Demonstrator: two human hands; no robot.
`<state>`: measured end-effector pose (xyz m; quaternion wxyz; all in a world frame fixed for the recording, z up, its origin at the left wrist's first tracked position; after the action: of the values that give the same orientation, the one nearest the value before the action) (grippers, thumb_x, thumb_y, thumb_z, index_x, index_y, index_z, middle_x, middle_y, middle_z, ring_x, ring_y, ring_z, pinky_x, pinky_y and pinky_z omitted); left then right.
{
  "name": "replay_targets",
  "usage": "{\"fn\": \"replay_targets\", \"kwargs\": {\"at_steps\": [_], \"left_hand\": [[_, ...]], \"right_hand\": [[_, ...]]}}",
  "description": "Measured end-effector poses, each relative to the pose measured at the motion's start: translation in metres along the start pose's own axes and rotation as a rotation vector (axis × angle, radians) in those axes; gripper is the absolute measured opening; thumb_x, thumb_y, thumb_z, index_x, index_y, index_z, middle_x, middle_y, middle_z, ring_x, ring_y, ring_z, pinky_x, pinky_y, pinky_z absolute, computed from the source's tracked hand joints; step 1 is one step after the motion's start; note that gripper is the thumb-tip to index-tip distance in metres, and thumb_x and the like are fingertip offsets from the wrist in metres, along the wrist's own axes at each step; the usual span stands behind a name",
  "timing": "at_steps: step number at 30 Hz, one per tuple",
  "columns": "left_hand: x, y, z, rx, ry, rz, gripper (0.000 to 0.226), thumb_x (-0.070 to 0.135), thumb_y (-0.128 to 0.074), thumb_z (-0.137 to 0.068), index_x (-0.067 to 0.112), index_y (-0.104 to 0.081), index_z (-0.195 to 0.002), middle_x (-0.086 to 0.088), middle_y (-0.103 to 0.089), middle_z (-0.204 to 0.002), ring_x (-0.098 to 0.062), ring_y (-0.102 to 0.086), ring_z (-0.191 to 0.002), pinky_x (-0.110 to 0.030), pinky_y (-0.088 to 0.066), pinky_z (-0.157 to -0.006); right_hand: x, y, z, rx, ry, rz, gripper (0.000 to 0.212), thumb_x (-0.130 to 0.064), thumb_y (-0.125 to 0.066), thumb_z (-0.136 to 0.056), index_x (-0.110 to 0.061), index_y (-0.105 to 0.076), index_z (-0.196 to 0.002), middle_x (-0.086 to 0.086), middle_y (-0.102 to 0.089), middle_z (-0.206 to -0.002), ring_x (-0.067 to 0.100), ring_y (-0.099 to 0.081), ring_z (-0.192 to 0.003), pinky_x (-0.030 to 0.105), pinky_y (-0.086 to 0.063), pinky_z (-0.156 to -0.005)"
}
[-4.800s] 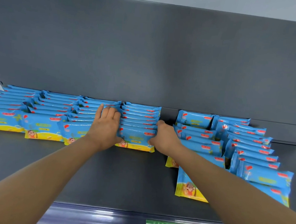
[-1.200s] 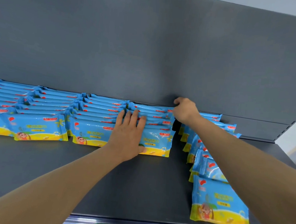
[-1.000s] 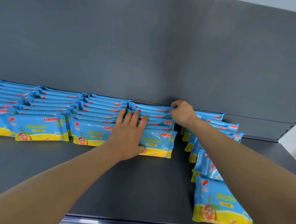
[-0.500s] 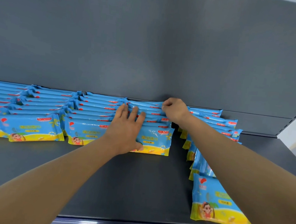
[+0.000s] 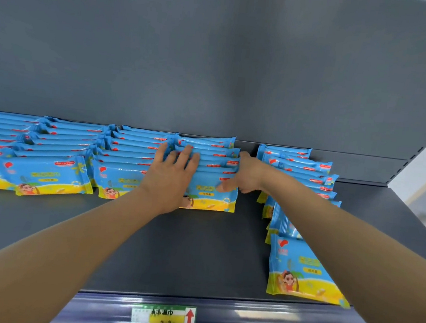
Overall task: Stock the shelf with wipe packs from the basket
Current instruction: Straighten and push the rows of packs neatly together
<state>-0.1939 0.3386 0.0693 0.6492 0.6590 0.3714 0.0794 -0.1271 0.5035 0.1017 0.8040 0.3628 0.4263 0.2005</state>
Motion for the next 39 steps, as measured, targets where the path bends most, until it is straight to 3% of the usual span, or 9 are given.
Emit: {"fn": "replay_targets", "kwargs": {"at_steps": [4, 7, 9, 11, 13, 18, 24, 33, 39], "left_hand": [[-0.007, 0.002, 0.008, 0.044, 0.116, -0.058, 0.11, 0.078, -0.054, -0.065, 0.008, -0.017, -0.14, -0.015, -0.031, -0.137, -0.032, -0.032, -0.129, -0.052, -0.003, -0.114], [-0.009, 0.002, 0.01, 0.06, 0.159, -0.102, 0.105, 0.084, -0.046, -0.063, 0.007, -0.031, -0.133, -0.009, -0.041, -0.123, -0.029, -0.035, -0.123, -0.053, -0.006, -0.113], [-0.009, 0.0, 0.011, 0.07, 0.156, -0.102, 0.102, 0.084, -0.047, -0.063, 0.009, -0.034, -0.131, -0.008, -0.039, -0.124, -0.028, -0.034, -0.123, -0.053, -0.009, -0.113], [-0.011, -0.001, 0.01, 0.07, 0.188, -0.074, 0.103, 0.084, -0.049, -0.06, 0.009, -0.035, -0.129, -0.009, -0.037, -0.125, -0.028, -0.034, -0.123, -0.052, -0.012, -0.113], [-0.013, -0.001, 0.009, 0.058, 0.228, -0.055, 0.103, 0.085, -0.049, -0.058, 0.007, -0.038, -0.124, -0.009, -0.038, -0.121, -0.028, -0.036, -0.119, -0.05, -0.015, -0.112], [-0.01, -0.004, 0.004, 0.077, 0.214, 0.063, 0.086, 0.067, -0.062, -0.068, 0.006, -0.039, -0.124, -0.009, -0.037, -0.124, -0.027, -0.035, -0.119, -0.046, -0.015, -0.112], [-0.014, -0.006, -0.005, 0.078, 0.175, 0.21, 0.068, 0.043, -0.066, -0.074, 0.008, -0.04, -0.127, -0.007, -0.039, -0.124, -0.026, -0.033, -0.118, -0.04, -0.015, -0.111], [-0.019, -0.005, -0.002, 0.053, 0.128, 0.249, 0.083, 0.055, -0.07, -0.065, 0.015, -0.038, -0.131, -0.005, -0.036, -0.124, -0.026, -0.032, -0.118, -0.041, -0.013, -0.111], [-0.026, -0.002, -0.002, 0.056, 0.135, 0.256, 0.061, 0.049, -0.06, -0.078, 0.033, -0.038, -0.132, -0.007, -0.039, -0.122, -0.028, -0.031, -0.118, -0.045, -0.016, -0.108]], "right_hand": [[0.003, -0.006, 0.002, 0.128, 0.019, 0.015, 0.095, -0.029, -0.081, -0.07, -0.005, -0.022, -0.14, 0.006, -0.049, -0.13, 0.022, -0.049, -0.12, 0.031, -0.045, -0.093], [0.004, -0.006, 0.006, 0.125, -0.005, -0.038, 0.085, -0.029, -0.081, -0.07, -0.006, -0.03, -0.134, 0.004, -0.051, -0.122, 0.02, -0.052, -0.113, 0.03, -0.046, -0.088], [0.004, -0.007, 0.006, 0.111, -0.02, -0.041, 0.064, -0.029, -0.08, -0.072, -0.009, -0.04, -0.118, -0.001, -0.053, -0.101, 0.015, -0.056, -0.091, 0.024, -0.049, -0.072], [0.005, -0.009, 0.006, 0.084, -0.032, -0.053, 0.038, -0.027, -0.078, -0.074, -0.014, -0.045, -0.088, -0.003, -0.052, -0.082, 0.011, -0.053, -0.07, 0.021, -0.047, -0.059], [0.007, -0.012, 0.005, 0.043, -0.038, -0.126, 0.031, -0.022, -0.077, -0.076, -0.018, -0.047, -0.078, -0.001, -0.056, -0.083, 0.015, -0.058, -0.075, 0.025, -0.053, -0.065], [0.009, -0.015, 0.009, -0.02, -0.012, -0.264, 0.024, -0.013, -0.074, -0.079, -0.017, -0.051, -0.084, 0.005, -0.062, -0.108, 0.021, -0.063, -0.1, 0.033, -0.056, -0.081], [0.006, -0.015, 0.012, -0.061, -0.018, -0.271, 0.036, -0.011, -0.075, -0.077, -0.009, -0.056, -0.107, 0.007, -0.064, -0.114, 0.021, -0.064, -0.101, 0.032, -0.057, -0.08], [-0.001, -0.017, 0.01, 0.11, 0.042, -0.088, 0.042, -0.009, -0.076, -0.074, -0.004, -0.056, -0.111, 0.008, -0.062, -0.116, 0.024, -0.059, -0.107, 0.037, -0.05, -0.094], [0.002, -0.019, 0.014, 0.03, 0.016, -0.068, 0.043, -0.007, -0.075, -0.075, -0.004, -0.055, -0.113, 0.01, -0.061, -0.117, 0.026, -0.06, -0.108, 0.039, -0.051, -0.094]]}}
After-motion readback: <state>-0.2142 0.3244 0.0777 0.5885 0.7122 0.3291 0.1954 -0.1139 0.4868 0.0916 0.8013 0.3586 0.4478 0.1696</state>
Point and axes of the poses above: each hand's wrist, its own z-axis away from the middle knuckle, its own y-axis out of the back of the hand, x = y × z, the point moved 2 cm from there along -z, towards the middle knuckle
